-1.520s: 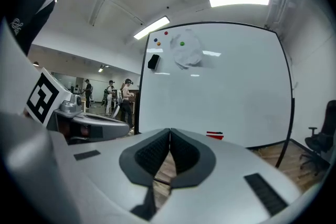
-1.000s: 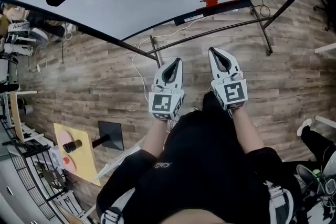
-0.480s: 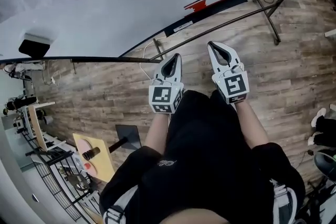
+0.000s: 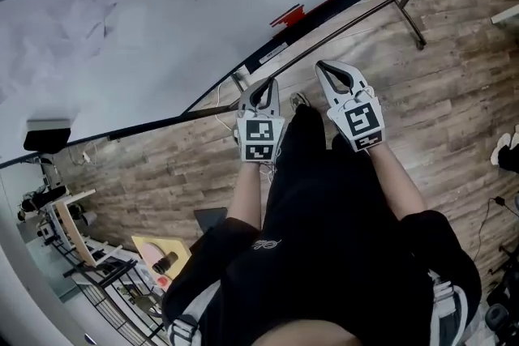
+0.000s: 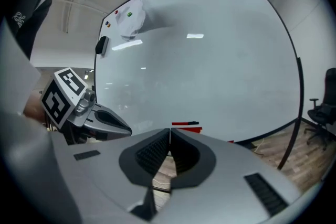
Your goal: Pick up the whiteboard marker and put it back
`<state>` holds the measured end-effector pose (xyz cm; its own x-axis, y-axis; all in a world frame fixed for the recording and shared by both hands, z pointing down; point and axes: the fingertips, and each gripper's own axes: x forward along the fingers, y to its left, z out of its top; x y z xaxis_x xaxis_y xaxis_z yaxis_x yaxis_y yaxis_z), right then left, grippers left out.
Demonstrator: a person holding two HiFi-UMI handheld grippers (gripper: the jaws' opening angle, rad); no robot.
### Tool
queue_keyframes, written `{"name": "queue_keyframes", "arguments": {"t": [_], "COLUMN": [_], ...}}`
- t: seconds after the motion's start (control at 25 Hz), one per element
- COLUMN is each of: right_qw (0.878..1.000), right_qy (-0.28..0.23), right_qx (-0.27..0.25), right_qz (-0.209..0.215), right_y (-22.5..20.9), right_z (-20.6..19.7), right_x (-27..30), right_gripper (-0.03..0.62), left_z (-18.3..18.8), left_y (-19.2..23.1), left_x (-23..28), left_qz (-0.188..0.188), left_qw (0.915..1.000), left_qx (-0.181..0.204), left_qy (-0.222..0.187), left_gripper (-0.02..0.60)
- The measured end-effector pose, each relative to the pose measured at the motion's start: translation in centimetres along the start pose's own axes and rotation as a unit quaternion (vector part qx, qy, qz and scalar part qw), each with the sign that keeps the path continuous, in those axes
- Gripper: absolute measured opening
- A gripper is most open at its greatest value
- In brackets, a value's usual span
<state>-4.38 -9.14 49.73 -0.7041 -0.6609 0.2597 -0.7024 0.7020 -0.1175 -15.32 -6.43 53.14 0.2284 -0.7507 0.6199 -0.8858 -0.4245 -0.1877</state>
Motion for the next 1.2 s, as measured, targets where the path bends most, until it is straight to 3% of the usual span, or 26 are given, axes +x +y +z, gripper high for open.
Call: {"name": "queue_keyframes", "arguments": {"t": [0.24,0.48,0.6,0.8,1.2], "right_qw": [0.999,0.999,0.999,0.998,0.994], "right_qy": [0.026,0.037,0.043,0.049,0.052], "right_qx": [0.002,0.014,0.008,0.013,0.037], "right_qz": [-0.022,-0.022,-0.022,-0.040,-0.094], "right_y": [-0.9,0.4,0.5,-0.6,-4.7], "right_z": [-0.2,0.1,0.2,0.0,-1.1], "right_x": [2.6,4.8,5.3,5.2,2.8], "right_gripper": [0.004,0.004,0.004,0.004,0.003], "left_z": [-1.4,-3.8,-4.4,-5.8,-7.2], "left_y": [2.9,4.2,4.1,3.7,3.4], "left_x": [4.1,7.1,8.8,10.9,14.1], "left_qz": [-0.012,-0.033,-0.054,-0.078,-0.075], "left_qw": [0.9951,0.9756,0.9687,0.9548,0.9356], "left_qx": [0.083,0.182,0.200,0.230,0.261], "left_qy": [0.052,0.118,0.136,0.172,0.226], "left_gripper": [0.008,0.009,0.014,0.109,0.118]}}
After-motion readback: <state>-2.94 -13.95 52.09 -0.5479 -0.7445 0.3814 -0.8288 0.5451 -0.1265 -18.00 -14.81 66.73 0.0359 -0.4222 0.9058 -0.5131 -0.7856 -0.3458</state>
